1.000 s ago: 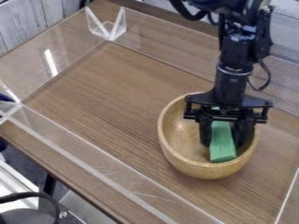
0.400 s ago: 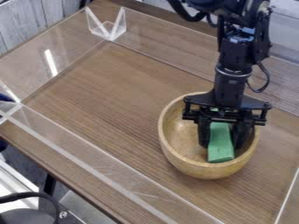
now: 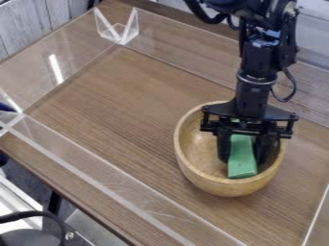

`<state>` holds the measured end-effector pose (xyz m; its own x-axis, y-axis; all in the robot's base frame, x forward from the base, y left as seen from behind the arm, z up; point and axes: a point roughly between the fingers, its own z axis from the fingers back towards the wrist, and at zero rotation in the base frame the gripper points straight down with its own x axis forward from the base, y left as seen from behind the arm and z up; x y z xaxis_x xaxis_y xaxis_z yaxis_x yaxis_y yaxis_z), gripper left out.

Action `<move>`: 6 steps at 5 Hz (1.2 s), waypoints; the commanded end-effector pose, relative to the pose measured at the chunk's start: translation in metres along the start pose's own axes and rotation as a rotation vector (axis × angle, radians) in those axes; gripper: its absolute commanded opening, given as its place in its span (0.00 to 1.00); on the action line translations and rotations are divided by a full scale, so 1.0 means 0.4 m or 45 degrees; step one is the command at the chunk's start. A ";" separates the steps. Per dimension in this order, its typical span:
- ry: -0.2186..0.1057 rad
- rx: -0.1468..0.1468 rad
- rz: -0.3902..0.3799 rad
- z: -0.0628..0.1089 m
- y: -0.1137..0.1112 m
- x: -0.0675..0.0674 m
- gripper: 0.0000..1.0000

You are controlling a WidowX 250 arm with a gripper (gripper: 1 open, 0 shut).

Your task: Remove the green block from inside the brown bowl and put it on the table

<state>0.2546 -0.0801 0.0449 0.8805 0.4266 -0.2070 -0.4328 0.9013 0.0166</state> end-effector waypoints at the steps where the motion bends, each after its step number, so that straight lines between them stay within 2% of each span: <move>1: -0.047 -0.034 -0.004 0.031 -0.001 0.009 0.00; 6: -0.033 -0.022 -0.035 0.027 0.013 0.013 0.00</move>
<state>0.2521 -0.0735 0.0432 0.8896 0.4009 -0.2188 -0.4068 0.9133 0.0196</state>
